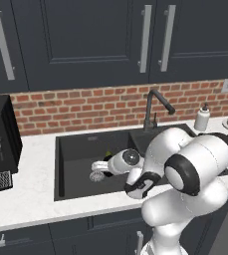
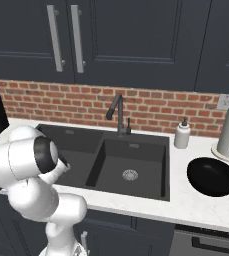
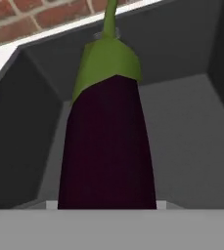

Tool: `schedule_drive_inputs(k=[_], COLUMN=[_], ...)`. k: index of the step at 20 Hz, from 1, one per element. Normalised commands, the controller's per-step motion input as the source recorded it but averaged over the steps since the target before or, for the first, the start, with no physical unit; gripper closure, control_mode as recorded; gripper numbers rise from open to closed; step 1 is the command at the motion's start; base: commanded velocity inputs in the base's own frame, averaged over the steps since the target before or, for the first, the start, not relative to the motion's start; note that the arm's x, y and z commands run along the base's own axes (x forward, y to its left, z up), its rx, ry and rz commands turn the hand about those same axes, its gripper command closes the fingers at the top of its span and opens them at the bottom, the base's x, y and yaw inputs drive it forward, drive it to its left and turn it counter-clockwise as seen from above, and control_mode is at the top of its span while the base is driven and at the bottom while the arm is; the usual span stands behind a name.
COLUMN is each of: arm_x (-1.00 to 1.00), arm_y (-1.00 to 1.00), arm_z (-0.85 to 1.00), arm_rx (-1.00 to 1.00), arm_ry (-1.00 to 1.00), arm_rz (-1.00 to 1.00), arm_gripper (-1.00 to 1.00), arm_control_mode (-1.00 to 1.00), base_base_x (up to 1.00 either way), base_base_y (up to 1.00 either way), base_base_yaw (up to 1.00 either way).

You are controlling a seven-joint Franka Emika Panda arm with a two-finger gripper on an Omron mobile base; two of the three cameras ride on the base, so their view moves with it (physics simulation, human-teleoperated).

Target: Pick the eggplant from the sink and place it in the bowl. Then pick the bowl and place it in the microwave. Then close the microwave door and press the start button.

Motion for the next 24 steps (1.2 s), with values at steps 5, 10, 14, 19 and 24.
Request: schedule_drive_inputs(k=[5, 10, 14, 19, 24], arm_x=[-0.17, -0.19, -0.23, -0.32, -0.43], arm_y=[-0.01, 0.0, 0.0, -0.05, -0.32], arm_z=[1.0, 1.0, 1.0, 1.0, 0.94], arm_rx=[0.07, 0.06, 0.02, 0.0, 0.0], arm_ry=[-0.05, -0.12, -0.14, -0.03, 0.02], arm_rz=[0.0, 0.0, 0.0, -0.02, -0.08], arm_gripper=[1.0, 1.0, 1.0, 1.0, 1.0], arm_control_mode=[-1.0, -1.0, -1.0, -1.0, -1.0], base_base_x=[0.0, 0.0, 0.0, 0.0, 0.0], base_base_y=[0.0, 0.0, 0.0, 0.0, 0.0], base_base_yaw=[0.0, 0.0, 0.0, 0.0, 0.0])
